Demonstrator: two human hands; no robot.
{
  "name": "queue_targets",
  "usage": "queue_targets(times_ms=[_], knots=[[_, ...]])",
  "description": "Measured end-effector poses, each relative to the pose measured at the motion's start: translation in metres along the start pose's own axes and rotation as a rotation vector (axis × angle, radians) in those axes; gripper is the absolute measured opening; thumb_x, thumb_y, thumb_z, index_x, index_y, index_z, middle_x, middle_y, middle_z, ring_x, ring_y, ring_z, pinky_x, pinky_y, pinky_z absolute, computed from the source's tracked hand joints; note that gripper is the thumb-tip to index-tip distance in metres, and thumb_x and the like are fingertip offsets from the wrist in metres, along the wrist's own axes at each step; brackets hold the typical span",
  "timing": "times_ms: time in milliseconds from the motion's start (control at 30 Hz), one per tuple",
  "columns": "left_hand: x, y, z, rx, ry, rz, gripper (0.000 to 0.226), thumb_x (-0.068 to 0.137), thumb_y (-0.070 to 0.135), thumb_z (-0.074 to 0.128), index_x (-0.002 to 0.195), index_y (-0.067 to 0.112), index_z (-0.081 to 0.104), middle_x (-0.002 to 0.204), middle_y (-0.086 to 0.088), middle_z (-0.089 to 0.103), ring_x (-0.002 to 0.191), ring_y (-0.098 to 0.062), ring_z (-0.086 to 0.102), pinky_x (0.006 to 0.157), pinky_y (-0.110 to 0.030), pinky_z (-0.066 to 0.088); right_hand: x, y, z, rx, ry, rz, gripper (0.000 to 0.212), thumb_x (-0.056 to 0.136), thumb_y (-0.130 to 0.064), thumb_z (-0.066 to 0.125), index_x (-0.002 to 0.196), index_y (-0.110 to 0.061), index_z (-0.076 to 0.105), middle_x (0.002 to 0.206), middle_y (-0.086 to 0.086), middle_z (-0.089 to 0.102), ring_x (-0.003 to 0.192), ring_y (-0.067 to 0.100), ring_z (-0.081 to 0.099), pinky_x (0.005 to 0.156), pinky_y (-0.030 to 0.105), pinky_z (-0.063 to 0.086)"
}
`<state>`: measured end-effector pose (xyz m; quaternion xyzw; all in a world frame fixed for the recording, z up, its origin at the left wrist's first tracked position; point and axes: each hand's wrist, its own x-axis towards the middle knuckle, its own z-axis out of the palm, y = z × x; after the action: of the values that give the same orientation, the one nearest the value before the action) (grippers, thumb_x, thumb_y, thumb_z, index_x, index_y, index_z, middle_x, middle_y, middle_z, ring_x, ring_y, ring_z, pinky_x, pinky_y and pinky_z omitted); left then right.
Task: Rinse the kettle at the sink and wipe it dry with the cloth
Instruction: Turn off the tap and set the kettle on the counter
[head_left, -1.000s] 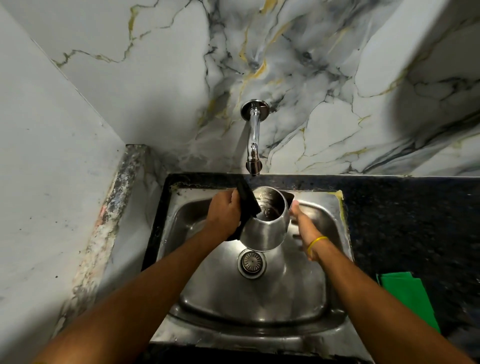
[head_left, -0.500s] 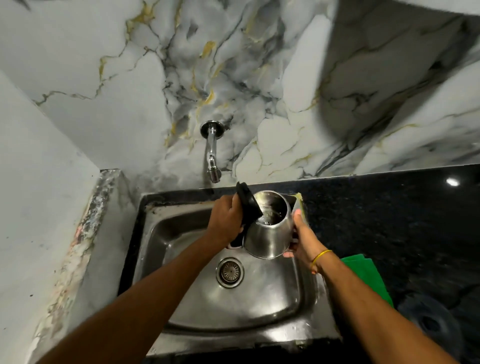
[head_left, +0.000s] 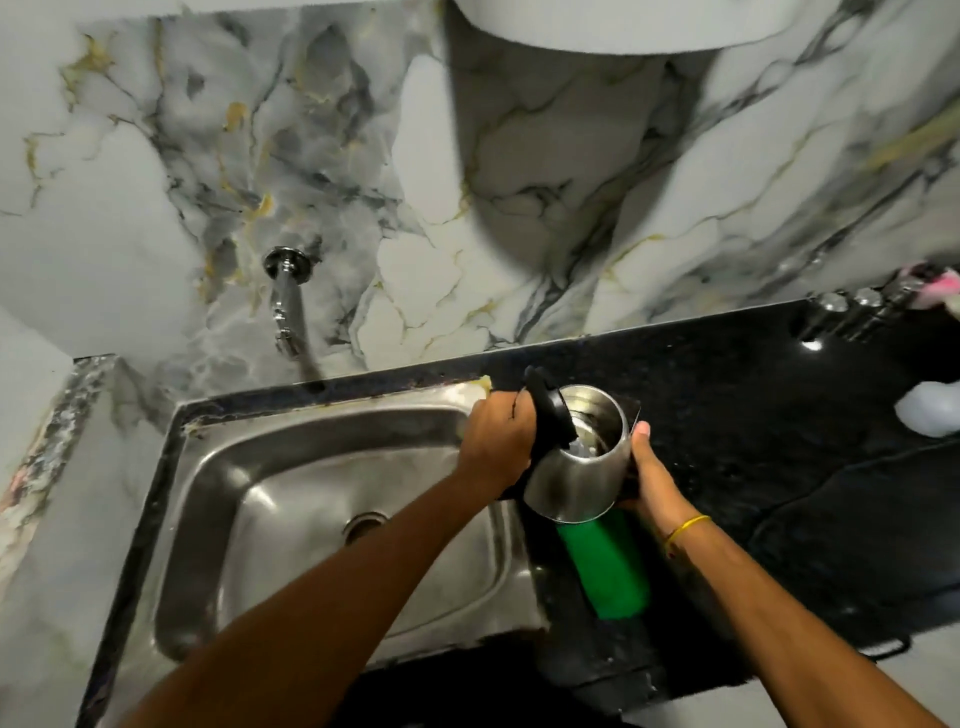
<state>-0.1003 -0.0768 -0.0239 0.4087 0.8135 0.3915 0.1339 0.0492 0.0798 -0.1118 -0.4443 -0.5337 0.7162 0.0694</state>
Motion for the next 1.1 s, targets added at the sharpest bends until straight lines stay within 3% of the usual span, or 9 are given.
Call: queue_targets(times_ms=[100,167,233,467,567,700,800,967,1100], knots=[[0.006,0.029,0.045,0.012,0.068,-0.12,0.038,0.098,0.02,0.052,0.06,0.016,0.045,0.062,-0.016,0.055,0.058,-0.033,0.055,0.063,-0.045,0.049,-0.009,0.004,-0.05,0.01,0.007,0.004,0.104,0.045,-0.107,0.045,0.111,-0.034,0.08,0.118,0.002,0.079,0.111,0.021,0.073,0.104,0.046,0.055],[0.007,0.048,0.075,-0.153,0.088,-0.157,0.059,0.096,0.047,0.039,0.058,0.002,0.044,0.061,-0.027,0.057,0.059,-0.044,0.056,0.058,-0.051,0.047,-0.016,0.011,-0.083,0.045,-0.004,0.03,0.093,0.061,-0.1,0.043,0.113,-0.032,0.079,0.121,0.003,0.078,0.112,0.02,0.074,0.102,0.043,0.055],[0.001,0.067,0.101,-0.202,0.109,-0.108,0.074,0.093,0.06,0.04,0.055,-0.003,0.042,0.054,-0.028,0.052,0.05,-0.041,0.05,0.053,-0.053,0.043,-0.023,0.019,-0.112,0.093,-0.032,0.048,0.079,0.077,-0.092,0.041,0.113,-0.033,0.08,0.121,0.001,0.079,0.112,0.015,0.075,0.095,0.036,0.056],[-0.011,0.11,0.164,-0.105,0.023,-0.145,0.081,0.084,0.073,0.044,0.058,-0.004,0.049,0.049,-0.016,0.053,0.046,-0.032,0.052,0.052,-0.05,0.045,-0.035,0.045,-0.172,0.296,-0.008,0.068,0.063,0.086,-0.079,0.04,0.101,-0.037,0.084,0.111,-0.001,0.081,0.101,0.015,0.078,0.075,0.025,0.063],[-0.014,0.123,0.182,0.022,-0.013,-0.225,0.074,0.077,0.078,0.043,0.052,0.008,0.04,0.044,0.002,0.042,0.045,-0.021,0.048,0.049,-0.042,0.037,-0.037,0.062,-0.186,0.345,0.041,0.063,0.06,0.091,-0.076,0.041,0.106,-0.036,0.083,0.118,0.002,0.08,0.108,0.02,0.076,0.089,0.037,0.058],[-0.02,0.128,0.201,0.226,-0.085,-0.277,0.073,0.071,0.085,0.043,0.05,0.015,0.038,0.046,0.003,0.043,0.057,-0.028,0.06,0.048,-0.034,0.027,-0.042,0.075,-0.19,0.401,0.065,0.053,0.06,0.081,-0.078,0.051,0.106,-0.035,0.083,0.116,0.002,0.08,0.108,0.021,0.076,0.089,0.035,0.058],[-0.026,0.127,0.21,0.285,-0.088,-0.3,0.073,0.07,0.086,0.047,0.052,0.016,0.036,0.045,0.004,0.038,0.048,-0.023,0.047,0.044,-0.031,0.018,-0.044,0.08,-0.192,0.456,0.074,0.067,0.063,0.081,-0.078,0.054,0.112,-0.03,0.081,0.12,0.005,0.079,0.111,0.021,0.075,0.092,0.039,0.056],[-0.028,0.127,0.215,0.319,-0.07,-0.311,0.073,0.071,0.088,0.05,0.052,0.018,0.036,0.041,0.005,0.037,0.04,-0.014,0.038,0.043,-0.029,0.021,-0.045,0.086,-0.191,0.529,0.091,0.1,0.062,0.095,-0.066,0.046,0.126,-0.021,0.073,0.129,0.01,0.074,0.126,0.029,0.065,0.11,0.047,0.047],[-0.032,0.124,0.215,0.302,-0.087,-0.295,0.073,0.072,0.089,0.05,0.053,0.02,0.035,0.042,0.006,0.038,0.041,-0.012,0.041,0.043,-0.03,0.023,-0.044,0.088,-0.188,0.587,0.047,0.127,0.061,0.102,-0.061,0.034,0.1,-0.028,0.085,0.111,0.003,0.081,0.107,0.02,0.076,0.093,0.038,0.052]])
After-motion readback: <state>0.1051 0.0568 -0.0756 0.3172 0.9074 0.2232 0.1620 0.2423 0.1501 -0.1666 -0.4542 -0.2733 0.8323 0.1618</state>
